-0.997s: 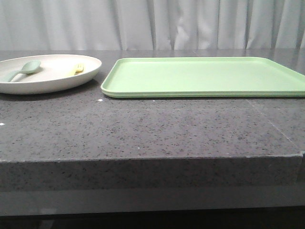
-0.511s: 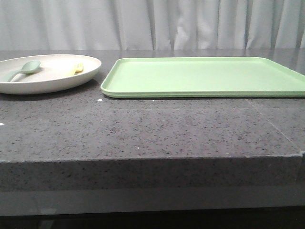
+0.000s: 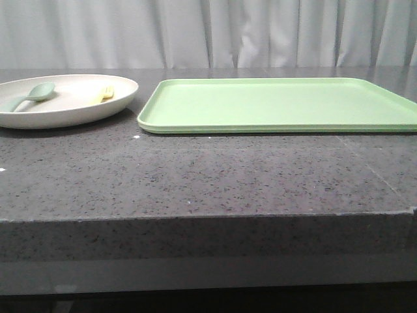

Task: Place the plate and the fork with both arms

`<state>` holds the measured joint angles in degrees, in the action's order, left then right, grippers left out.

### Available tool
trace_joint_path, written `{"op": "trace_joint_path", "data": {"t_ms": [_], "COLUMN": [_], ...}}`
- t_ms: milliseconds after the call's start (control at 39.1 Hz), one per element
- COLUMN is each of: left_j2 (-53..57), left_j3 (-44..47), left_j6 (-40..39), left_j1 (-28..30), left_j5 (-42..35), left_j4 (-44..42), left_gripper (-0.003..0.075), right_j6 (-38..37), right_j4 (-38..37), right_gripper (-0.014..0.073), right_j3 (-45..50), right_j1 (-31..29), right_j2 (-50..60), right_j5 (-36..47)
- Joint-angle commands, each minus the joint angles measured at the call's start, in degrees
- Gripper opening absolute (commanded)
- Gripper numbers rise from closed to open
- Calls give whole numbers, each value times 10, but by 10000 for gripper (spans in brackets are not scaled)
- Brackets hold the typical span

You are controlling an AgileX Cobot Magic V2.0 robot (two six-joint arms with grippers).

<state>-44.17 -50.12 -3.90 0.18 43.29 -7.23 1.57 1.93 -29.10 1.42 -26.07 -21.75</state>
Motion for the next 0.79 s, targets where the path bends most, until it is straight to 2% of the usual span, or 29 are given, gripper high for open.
{"op": "trace_joint_path", "data": {"t_ms": [0,77,204,307,409,460,767], "left_j2": [-63,-121,-206,-267,-334,-366,-504], "left_j3": [-61,-100,-153,-194,-244,-269,-394], "left_j6": [-5,-5,29,112,212,237,237], "left_j1": [-1,-1,16,57,115,130,131], "left_j5": [33,83,107,116,138,157,207], "left_j4": [-11,-11,15,117,263,293,300], "left_gripper": [617,617,617,617,613,598,498], "right_j6": [3,3,3,3,3,3,3], "right_j4": [-1,-1,-1,-1,-1,-1,-1], "right_gripper": [645,645,645,645,645,645,645], "right_j3": [-20,-20,-20,-20,-20,-20,-20], "right_j1": [0,0,0,0,0,0,0], "right_j2": [-7,-7,-7,-7,-7,-7,-7], "right_j5": [48,48,48,48,48,48,48]}}
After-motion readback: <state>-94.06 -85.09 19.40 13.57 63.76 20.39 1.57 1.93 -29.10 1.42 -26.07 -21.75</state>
